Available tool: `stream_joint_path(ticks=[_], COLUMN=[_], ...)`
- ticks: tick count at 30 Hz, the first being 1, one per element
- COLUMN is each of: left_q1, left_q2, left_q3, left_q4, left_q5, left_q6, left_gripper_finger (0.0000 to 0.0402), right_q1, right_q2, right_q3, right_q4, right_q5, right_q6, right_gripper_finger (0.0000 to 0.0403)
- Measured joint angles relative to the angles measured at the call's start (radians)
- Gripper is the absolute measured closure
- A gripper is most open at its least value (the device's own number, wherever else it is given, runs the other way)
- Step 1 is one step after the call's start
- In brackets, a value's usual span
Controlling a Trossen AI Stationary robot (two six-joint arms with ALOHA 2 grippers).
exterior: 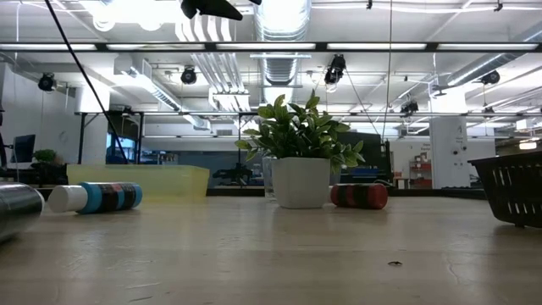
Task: Pick & Place Paint Supplies
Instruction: Put the blue paint bottle into the black bin
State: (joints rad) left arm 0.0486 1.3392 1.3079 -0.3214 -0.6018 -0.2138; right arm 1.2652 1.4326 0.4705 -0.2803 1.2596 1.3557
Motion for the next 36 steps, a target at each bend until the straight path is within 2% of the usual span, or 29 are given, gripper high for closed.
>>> stream_joint_path(ticks=[4,7,13,18,22,25,32,36], left_q1=[0.0,-0.001,-0.005,-0.006,-0.014,-0.014,-0.014,-0.014], left_q2=[0.0,0.0,0.0,0.0,0.0,0.0,0.0,-0.005], left_q3=[0.0,0.0,0.0,0.0,0.0,0.0,0.0,0.0], left_q4=[0.0,0.002,0.005,0.009,0.01,0.01,0.009,-0.005], left_q5=[0.0,0.0,0.0,0.0,0.0,0.0,0.0,0.002], left_q6=[0.0,0.0,0.001,0.021,0.085,0.094,0.137,0.145], left_gripper_finger=[0.01,0.01,0.01,0.01,0.01,0.01,0.01,0.01], right_q1=[0.0,-0.007,-0.077,-0.223,-0.433,-0.626,-1.04,-1.168], right_q2=[-0.049,-0.128,-0.371,-0.606,-0.739,-0.786,-0.71,-0.647], right_q3=[0.025,0.051,0.094,0.095,0.087,0.087,0.1,0.142], right_q4=[-0.001,-0.003,-0.005,-0.007,-0.005,0.016,0.03,0.034], right_q5=[0.034,0.057,0.062,0.018,-0.122,-0.299,-0.853,-1.011], right_q6=[-0.068,-0.182,-0.493,-0.676,-0.769,-0.783,-0.784,-0.784], right_gripper_finger=[0.0119,0.0119,0.0118,0.0118,0.0118,0.0118,0.0118,0.0118])
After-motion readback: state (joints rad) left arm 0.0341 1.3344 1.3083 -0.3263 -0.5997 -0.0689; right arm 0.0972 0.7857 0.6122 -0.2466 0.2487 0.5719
